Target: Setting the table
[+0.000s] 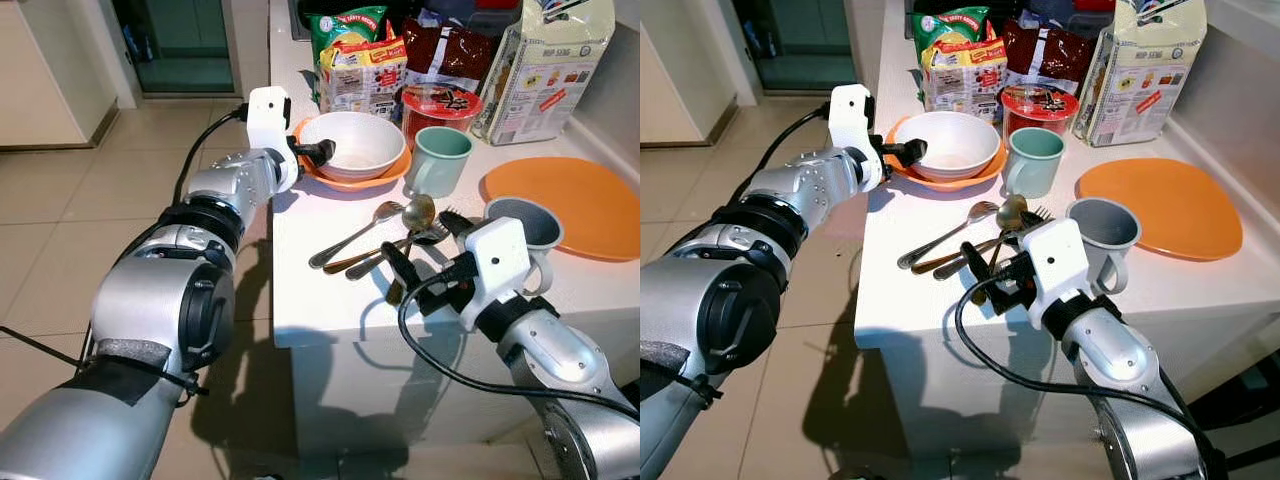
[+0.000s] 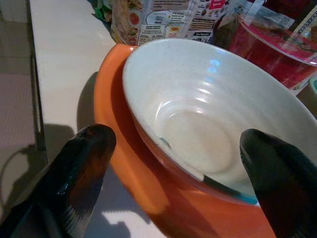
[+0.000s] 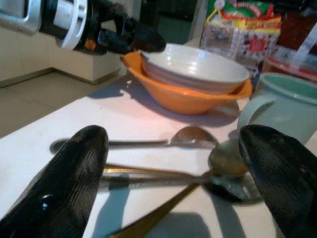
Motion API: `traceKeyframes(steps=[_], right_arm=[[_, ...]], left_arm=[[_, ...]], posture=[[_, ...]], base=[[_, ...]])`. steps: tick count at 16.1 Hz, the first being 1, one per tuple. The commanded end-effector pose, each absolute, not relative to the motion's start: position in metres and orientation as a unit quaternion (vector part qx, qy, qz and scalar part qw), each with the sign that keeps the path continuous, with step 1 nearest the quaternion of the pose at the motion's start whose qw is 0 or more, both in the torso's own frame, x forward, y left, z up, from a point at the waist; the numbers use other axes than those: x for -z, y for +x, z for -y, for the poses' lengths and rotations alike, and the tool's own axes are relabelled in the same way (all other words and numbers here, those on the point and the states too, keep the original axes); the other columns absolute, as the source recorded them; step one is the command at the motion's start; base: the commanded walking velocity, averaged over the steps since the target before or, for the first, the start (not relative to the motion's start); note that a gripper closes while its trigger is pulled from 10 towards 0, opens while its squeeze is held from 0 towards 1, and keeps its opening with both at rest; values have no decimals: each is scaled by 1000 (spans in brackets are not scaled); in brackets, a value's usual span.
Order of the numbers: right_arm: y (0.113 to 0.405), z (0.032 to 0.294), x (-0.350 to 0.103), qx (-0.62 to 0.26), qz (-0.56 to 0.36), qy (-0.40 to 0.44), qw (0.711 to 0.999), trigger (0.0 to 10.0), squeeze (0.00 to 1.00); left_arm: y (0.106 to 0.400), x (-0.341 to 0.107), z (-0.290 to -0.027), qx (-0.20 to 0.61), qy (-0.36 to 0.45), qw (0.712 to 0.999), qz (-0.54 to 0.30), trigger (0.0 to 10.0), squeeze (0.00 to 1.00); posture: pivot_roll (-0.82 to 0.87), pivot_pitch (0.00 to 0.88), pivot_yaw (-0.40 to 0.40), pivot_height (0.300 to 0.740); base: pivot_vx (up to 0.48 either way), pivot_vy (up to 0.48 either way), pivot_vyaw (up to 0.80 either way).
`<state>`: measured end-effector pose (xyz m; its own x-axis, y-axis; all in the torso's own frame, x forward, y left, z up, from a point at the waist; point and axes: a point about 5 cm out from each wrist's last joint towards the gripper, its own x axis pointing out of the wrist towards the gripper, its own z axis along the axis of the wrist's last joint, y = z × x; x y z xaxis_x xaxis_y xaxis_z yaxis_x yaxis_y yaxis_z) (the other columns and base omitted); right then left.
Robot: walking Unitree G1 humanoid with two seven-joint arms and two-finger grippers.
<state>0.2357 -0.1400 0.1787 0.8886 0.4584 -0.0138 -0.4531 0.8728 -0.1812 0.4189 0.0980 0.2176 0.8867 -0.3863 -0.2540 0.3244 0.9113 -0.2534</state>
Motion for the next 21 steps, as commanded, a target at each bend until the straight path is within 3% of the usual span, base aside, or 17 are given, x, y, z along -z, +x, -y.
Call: traceKeyframes(steps=[1, 7, 8, 9, 10, 11, 13, 21], right_arm=[[232, 142, -181, -227, 14, -98, 969, 10000, 0], [228, 142, -180, -224, 6, -99, 970, 10000, 0], [228, 142, -180, -224, 6, -99, 970, 10000, 0], [228, 142, -180, -223, 5, -99, 970, 10000, 0], [228, 143, -181, -222, 4, -100, 970, 10000, 0], [228, 143, -181, -222, 4, -100, 970, 10000, 0], [228, 143, -181, -222, 3, -100, 970, 10000, 0], [228, 141, -180, -227, -1, -103, 969, 10000, 0]], left_arm=[[418, -215, -94, 188, -111, 964, -150, 10000, 0], [417, -213, -88, 200, -81, 965, -150, 9647, 0], [417, -211, -87, 200, -79, 965, -153, 6863, 0], [416, -209, -87, 197, -72, 965, -156, 4902, 0], [416, -208, -88, 194, -68, 966, -157, 4549, 0], [416, -207, -88, 191, -67, 967, -158, 2431, 0], [416, -206, -90, 184, -65, 968, -160, 0, 0], [415, -198, -93, 171, -75, 966, -178, 0, 0]], posture=[[-91, 9, 35, 740], [-95, 19, 42, 740], [-97, 20, 44, 740], [-97, 20, 44, 740], [-97, 20, 44, 740], [-98, 21, 45, 740], [-96, 21, 43, 740], [-96, 21, 43, 740]], base=[[0, 0, 0], [0, 0, 0], [0, 0, 0], [0, 0, 0], [0, 0, 0], [0, 0, 0], [0, 0, 0], [0, 0, 0]])
